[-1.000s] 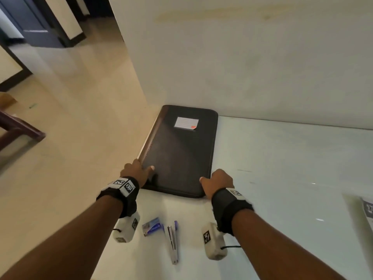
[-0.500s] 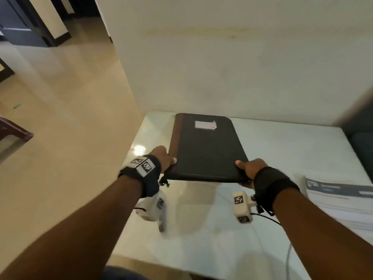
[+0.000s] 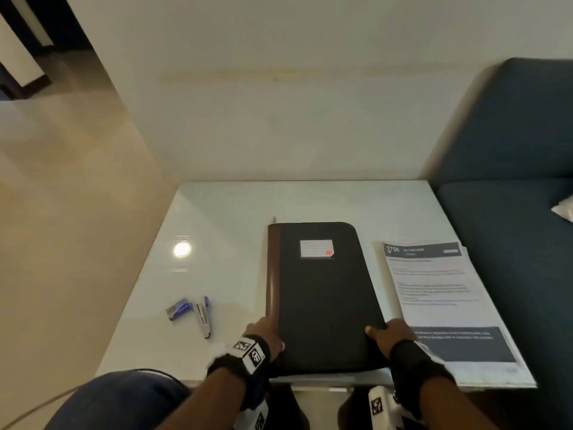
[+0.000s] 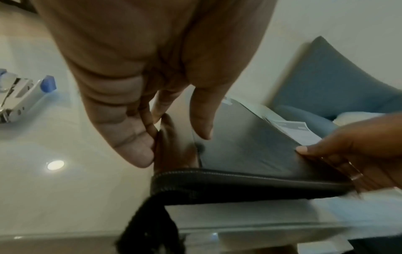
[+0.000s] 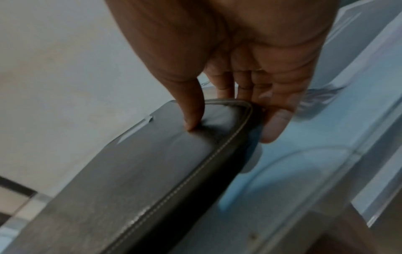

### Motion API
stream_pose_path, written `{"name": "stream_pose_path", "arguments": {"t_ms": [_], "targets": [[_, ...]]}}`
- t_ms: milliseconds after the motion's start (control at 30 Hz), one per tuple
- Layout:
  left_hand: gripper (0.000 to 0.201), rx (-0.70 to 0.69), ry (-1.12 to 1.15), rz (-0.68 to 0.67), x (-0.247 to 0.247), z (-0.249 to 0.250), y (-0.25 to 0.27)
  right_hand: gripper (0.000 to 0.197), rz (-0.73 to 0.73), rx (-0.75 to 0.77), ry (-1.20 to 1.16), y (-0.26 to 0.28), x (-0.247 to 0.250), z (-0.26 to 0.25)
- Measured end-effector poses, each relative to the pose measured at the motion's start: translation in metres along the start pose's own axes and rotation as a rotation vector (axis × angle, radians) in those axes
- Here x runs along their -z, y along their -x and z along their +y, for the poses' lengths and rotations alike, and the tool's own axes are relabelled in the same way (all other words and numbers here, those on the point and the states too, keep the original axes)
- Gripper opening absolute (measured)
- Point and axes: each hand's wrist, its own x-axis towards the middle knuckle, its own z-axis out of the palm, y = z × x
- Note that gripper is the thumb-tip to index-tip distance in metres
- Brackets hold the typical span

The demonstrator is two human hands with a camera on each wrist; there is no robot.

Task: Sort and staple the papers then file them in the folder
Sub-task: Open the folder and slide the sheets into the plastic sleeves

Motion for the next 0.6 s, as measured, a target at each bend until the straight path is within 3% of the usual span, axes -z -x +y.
{"name": "stream_pose_path", "arguments": {"t_ms": [100, 233, 400, 500, 600], "targets": [[0.063, -0.014, 0.014, -0.054, -0.011, -0.003, 0.002, 0.046, -0.002, 0.038, 0.098, 0.009, -0.001, 0.006], [0.039, -0.075, -0.004, -0.028, 0.003, -0.009, -0.001, 0.046, 0.034, 0.072, 0.198, 0.009, -0.001, 0.000], [0.054, -0.060, -0.077, 0.059, 0.004, -0.011, -0.008, 0.050, 0.127, 0.108, 0.391, 0.005, 0.000, -0.026], [0.065, -0.206, -0.108, 0.177, 0.006, 0.000, -0.021, 0.041, 0.225, 0.312, 0.390, -0.006, 0.011, -0.077], [0.090, -0.364, -0.153, 0.237, 0.017, 0.020, -0.042, 0.020, 0.208, 0.577, 0.444, -0.031, 0.015, -0.152]]}}
